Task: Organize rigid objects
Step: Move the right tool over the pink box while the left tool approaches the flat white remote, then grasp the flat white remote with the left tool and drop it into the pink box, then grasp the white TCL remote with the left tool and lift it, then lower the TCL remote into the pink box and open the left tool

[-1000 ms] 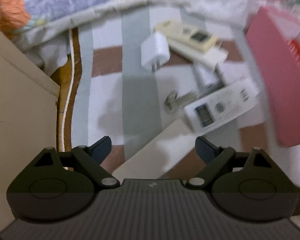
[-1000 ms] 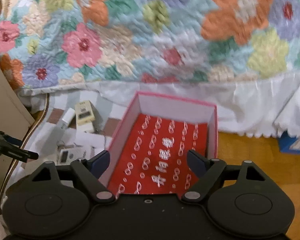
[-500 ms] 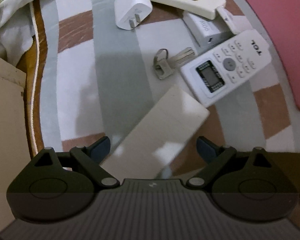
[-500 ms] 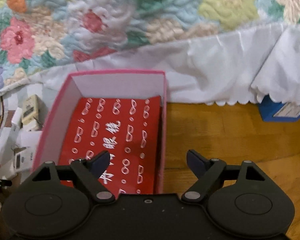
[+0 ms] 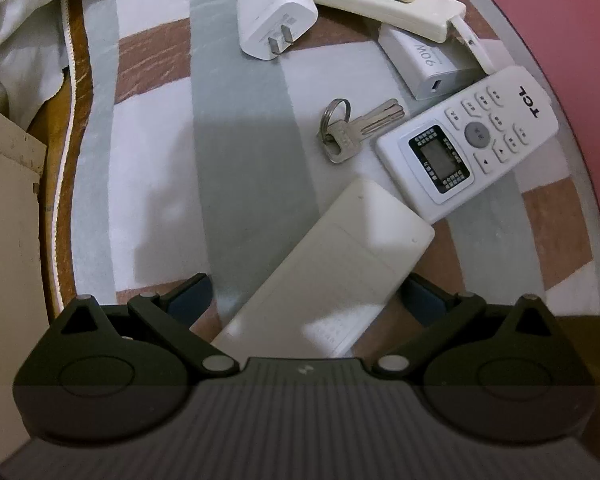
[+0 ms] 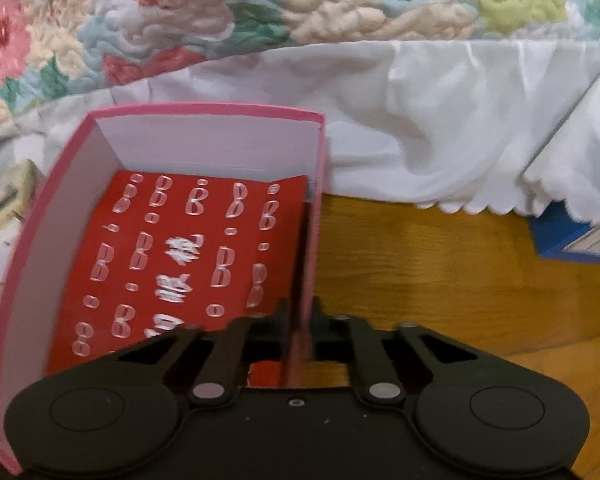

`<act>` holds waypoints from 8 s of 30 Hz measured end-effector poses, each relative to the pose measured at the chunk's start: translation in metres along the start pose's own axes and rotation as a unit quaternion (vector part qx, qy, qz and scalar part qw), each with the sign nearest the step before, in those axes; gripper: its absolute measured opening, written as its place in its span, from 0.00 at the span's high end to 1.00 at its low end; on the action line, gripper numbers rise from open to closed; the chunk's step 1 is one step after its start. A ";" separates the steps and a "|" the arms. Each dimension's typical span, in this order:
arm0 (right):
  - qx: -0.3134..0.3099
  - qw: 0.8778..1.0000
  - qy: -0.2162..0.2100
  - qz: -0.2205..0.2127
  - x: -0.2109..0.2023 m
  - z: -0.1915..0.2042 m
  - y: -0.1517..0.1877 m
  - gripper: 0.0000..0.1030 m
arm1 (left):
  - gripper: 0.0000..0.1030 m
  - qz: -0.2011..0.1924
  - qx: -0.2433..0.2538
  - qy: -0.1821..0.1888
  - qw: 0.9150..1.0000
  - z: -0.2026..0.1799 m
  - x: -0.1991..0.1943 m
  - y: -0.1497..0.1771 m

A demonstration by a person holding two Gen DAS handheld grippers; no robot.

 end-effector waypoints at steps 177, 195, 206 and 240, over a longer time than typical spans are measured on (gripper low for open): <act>0.041 0.999 -0.004 -0.019 0.009 -0.007 0.015 0.90 | 0.48 -0.070 0.076 0.088 0.991 -0.101 -0.044 -0.052; 0.036 0.999 0.000 -0.029 0.004 -0.006 0.014 0.93 | 0.48 -0.091 0.035 0.202 0.975 -0.155 -0.146 -0.086; 0.033 0.999 0.002 -0.037 0.003 -0.005 0.012 0.94 | 0.48 -0.060 0.047 0.211 0.975 -0.246 -0.139 -0.137; 0.043 0.998 -0.011 -0.046 0.008 -0.008 0.013 0.93 | 0.46 -0.100 0.002 0.180 0.979 -0.270 -0.103 -0.152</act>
Point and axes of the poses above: each gripper's, at about its wrist camera, not at the fingertips, and x roughly the way its jaws point, z to its left, y to its underside, the point moved 4 cm from there along x, roughly the way its jaws point, and after that the axes turned 3 degrees about -z, right-handed, at the moved point
